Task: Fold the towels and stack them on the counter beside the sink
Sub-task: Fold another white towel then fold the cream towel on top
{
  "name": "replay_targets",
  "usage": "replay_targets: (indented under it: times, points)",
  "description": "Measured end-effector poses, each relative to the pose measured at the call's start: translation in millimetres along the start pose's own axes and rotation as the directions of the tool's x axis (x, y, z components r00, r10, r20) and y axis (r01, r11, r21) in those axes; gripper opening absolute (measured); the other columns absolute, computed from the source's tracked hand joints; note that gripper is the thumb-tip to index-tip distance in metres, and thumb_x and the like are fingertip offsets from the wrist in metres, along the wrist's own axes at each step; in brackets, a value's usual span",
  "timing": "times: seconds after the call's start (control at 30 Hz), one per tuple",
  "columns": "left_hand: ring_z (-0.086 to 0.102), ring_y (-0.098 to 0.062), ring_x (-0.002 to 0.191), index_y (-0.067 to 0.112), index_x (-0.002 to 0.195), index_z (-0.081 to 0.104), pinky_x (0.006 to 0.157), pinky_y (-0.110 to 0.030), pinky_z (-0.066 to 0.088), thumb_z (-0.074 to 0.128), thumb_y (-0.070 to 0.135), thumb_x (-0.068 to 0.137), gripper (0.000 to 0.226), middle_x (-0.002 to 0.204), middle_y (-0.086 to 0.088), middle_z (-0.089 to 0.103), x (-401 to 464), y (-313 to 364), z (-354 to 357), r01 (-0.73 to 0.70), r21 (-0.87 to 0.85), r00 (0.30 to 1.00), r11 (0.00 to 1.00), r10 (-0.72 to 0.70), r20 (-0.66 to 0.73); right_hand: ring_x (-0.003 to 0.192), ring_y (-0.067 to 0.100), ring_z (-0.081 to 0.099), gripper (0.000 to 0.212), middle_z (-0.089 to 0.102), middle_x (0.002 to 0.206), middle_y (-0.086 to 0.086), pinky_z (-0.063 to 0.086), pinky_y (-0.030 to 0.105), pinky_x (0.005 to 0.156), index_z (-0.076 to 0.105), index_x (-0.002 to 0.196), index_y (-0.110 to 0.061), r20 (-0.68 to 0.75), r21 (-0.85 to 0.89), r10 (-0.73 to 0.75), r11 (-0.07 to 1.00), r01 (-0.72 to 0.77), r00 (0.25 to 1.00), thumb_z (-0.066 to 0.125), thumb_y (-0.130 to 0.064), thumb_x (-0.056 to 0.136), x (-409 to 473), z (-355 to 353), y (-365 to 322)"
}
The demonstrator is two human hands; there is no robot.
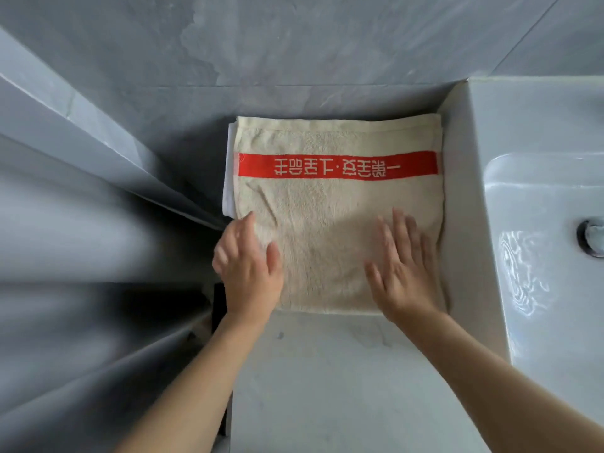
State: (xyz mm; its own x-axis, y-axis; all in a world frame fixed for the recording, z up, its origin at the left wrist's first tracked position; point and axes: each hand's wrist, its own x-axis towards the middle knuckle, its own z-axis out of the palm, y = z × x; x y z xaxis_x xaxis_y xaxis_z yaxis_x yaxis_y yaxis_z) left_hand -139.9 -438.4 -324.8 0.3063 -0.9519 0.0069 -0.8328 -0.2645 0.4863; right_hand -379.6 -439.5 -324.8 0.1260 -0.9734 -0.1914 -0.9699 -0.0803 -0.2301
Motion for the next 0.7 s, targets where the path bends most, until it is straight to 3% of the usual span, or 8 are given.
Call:
replay_targets:
  times: [0.1,0.27,0.37,0.43,0.5,0.53,0.6,0.7]
  points:
    - [0.053,-0.03,0.105,0.01,0.115,0.056,0.086,-0.039,0.04,0.061,0.026,0.094,0.027,0.112,-0.007,0.058,0.5,-6.3,0.8,0.411,-0.199,0.911,0.89,-0.411,0.041,0.151,0.027,-0.005,0.077,-0.003,0.164,0.01,-0.001,0.044,0.122,0.003,0.157,-0.013,0.102,-0.023,0.178,0.984,-0.176,0.979,0.011,-0.055,0.093,-23.2,19.3,15.4]
    - [0.058,-0.015,0.082,0.015,0.105,0.053,0.062,-0.025,0.039,0.051,0.021,0.101,0.008,0.092,0.004,0.058,23.2,-16.3,-1.7,0.484,-0.237,0.874,0.842,-0.451,0.182,0.148,0.022,-0.021,0.084,-0.023,0.161,0.007,-0.017,0.036,0.118,-0.012,0.156,-0.018,0.197,-0.067,0.18,0.983,-0.17,0.964,-0.002,-0.062,0.084,-27.9,32.3,30.3]
    - [0.058,-0.018,0.088,0.013,0.112,0.054,0.07,-0.029,0.043,0.05,0.017,0.1,0.013,0.103,0.0,0.059,30.7,-26.5,-10.8,0.568,-0.314,0.823,0.761,-0.534,0.194,0.148,0.023,-0.021,0.085,-0.023,0.161,0.007,-0.017,0.035,0.118,-0.014,0.155,-0.018,0.208,-0.071,0.164,0.986,-0.153,0.964,-0.003,-0.063,0.084,-28.2,31.6,30.9]
    - [0.055,-0.019,0.094,0.011,0.112,0.054,0.076,-0.032,0.044,0.055,0.009,0.095,0.018,0.103,0.001,0.054,23.5,-26.7,-19.3,0.389,-0.148,0.921,0.909,-0.385,0.056,0.15,0.03,-0.006,0.084,-0.008,0.163,0.015,-0.008,0.04,0.12,-0.001,0.157,-0.015,0.171,-0.126,0.152,0.983,-0.131,0.974,0.007,-0.059,0.086,-30.2,26.7,29.1]
    - [0.052,-0.021,0.092,0.009,0.106,0.055,0.078,-0.036,0.047,0.064,0.007,0.084,0.024,0.102,-0.003,0.054,7.8,-23.1,-22.6,-0.101,0.049,0.995,0.994,0.1,0.029,0.14,0.04,0.029,0.077,0.028,0.153,0.024,0.018,0.05,0.115,0.031,0.149,-0.007,0.069,-0.19,0.037,0.982,-0.023,0.997,0.03,-0.046,0.083,-35.4,17.8,26.0]
    - [0.054,-0.024,0.095,0.009,0.109,0.055,0.081,-0.037,0.047,0.067,0.013,0.08,0.032,0.107,-0.005,0.055,-1.1,-22.9,-21.8,-0.333,0.106,0.937,0.937,0.316,0.153,0.126,0.042,0.044,0.071,0.043,0.139,0.024,0.032,0.051,0.106,0.045,0.138,-0.005,0.04,-0.208,-0.066,0.975,0.073,0.997,0.039,-0.039,0.077,-40.2,15.0,24.5]
    - [0.049,-0.029,0.12,0.014,0.129,0.049,0.101,-0.042,0.042,0.067,0.026,0.075,0.058,0.134,-0.006,0.048,-17.4,-25.8,-18.4,-0.607,0.199,0.745,0.769,0.465,0.478,0.102,0.04,0.055,0.064,0.053,0.115,0.019,0.046,0.048,0.084,0.054,0.121,-0.006,0.081,-0.227,-0.196,0.951,0.21,0.977,0.047,-0.032,0.063,-53.8,14.1,24.1]
    - [0.037,-0.028,0.138,0.019,0.146,0.039,0.115,-0.043,0.033,0.07,0.017,0.072,0.08,0.153,-0.006,0.034,-29.6,-35.2,-16.5,-0.659,0.275,0.7,0.7,0.435,0.567,0.087,0.036,0.054,0.058,0.052,0.1,0.016,0.047,0.044,0.071,0.049,0.112,-0.009,0.197,-0.319,-0.147,0.925,0.205,0.969,0.063,-0.022,0.057,-62.3,12.3,23.5]
